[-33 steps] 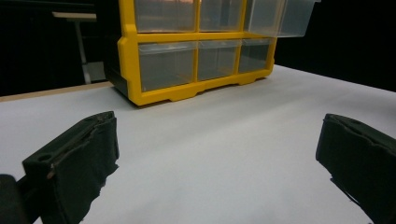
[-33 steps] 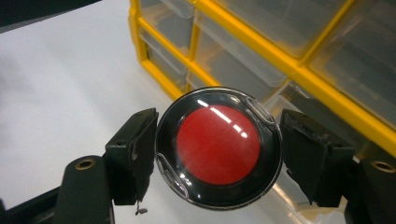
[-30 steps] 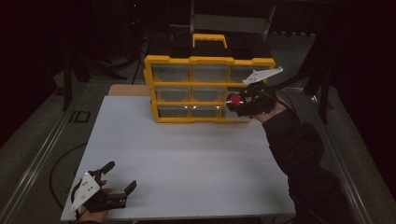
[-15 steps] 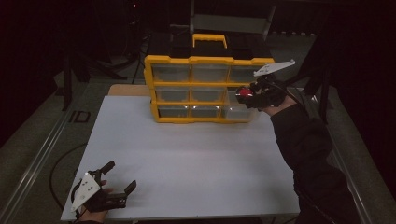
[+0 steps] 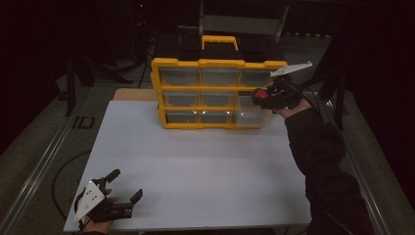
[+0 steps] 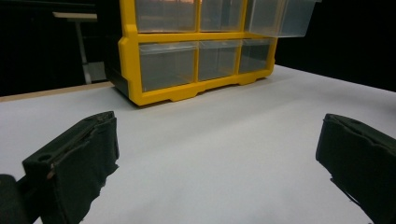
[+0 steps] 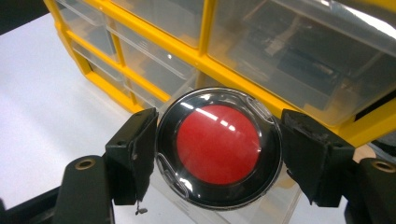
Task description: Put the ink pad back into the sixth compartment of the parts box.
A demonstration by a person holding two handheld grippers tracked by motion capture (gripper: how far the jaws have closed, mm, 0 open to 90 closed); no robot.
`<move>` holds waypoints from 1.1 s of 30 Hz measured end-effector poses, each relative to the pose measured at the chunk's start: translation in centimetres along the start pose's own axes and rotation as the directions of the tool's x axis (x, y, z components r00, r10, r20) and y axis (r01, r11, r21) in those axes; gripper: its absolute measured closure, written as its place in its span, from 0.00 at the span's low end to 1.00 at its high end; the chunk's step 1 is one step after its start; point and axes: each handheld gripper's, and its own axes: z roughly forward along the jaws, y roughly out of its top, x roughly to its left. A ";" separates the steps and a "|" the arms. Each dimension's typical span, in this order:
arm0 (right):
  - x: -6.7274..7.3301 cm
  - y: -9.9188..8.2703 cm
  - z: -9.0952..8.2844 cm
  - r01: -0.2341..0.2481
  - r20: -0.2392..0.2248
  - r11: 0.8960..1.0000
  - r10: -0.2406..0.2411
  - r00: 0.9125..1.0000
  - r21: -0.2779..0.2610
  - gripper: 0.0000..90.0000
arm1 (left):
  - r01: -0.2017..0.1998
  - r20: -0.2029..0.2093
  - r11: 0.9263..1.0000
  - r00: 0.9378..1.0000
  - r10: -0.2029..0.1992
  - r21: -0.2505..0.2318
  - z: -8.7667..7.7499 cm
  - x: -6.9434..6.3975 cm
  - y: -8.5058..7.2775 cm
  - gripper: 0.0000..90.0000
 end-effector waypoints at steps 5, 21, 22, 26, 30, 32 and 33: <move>-0.4 -0.4 0.8 -0.022 0.002 1.000 0.022 1.000 0.020 0.33 | -0.001 0.000 1.000 1.000 0.001 0.001 0.0 0.0 0.0 0.00; -1.0 -0.7 2.6 -0.080 -0.013 0.994 0.081 0.997 0.068 0.33 | 0.001 0.000 1.000 1.000 -0.001 0.003 0.0 0.0 0.0 0.00; -1.0 -0.7 2.7 -0.084 -0.019 0.994 0.086 0.996 0.073 0.33 | 0.001 0.000 1.000 1.000 -0.001 0.004 0.0 0.0 0.0 0.00; -1.1 -0.7 3.1 -0.097 -0.021 0.991 0.099 0.995 0.088 0.33 | 0.002 0.001 1.000 1.000 -0.002 0.006 0.1 0.0 -0.1 0.00; -1.2 -0.8 3.5 -0.110 -0.023 0.989 0.112 0.993 0.101 0.33 | 0.003 0.001 1.000 1.000 -0.003 0.006 0.1 0.0 -0.1 0.00; -1.2 -0.8 3.6 -0.109 -0.021 0.988 0.112 0.993 0.109 0.33 | 0.003 0.001 1.000 1.000 -0.003 0.006 0.1 0.0 -0.1 0.00; -1.2 -0.8 3.7 -0.109 -0.021 0.988 0.112 0.993 0.111 0.33 | 0.003 0.001 1.000 1.000 -0.003 0.006 0.1 0.0 -0.1 0.00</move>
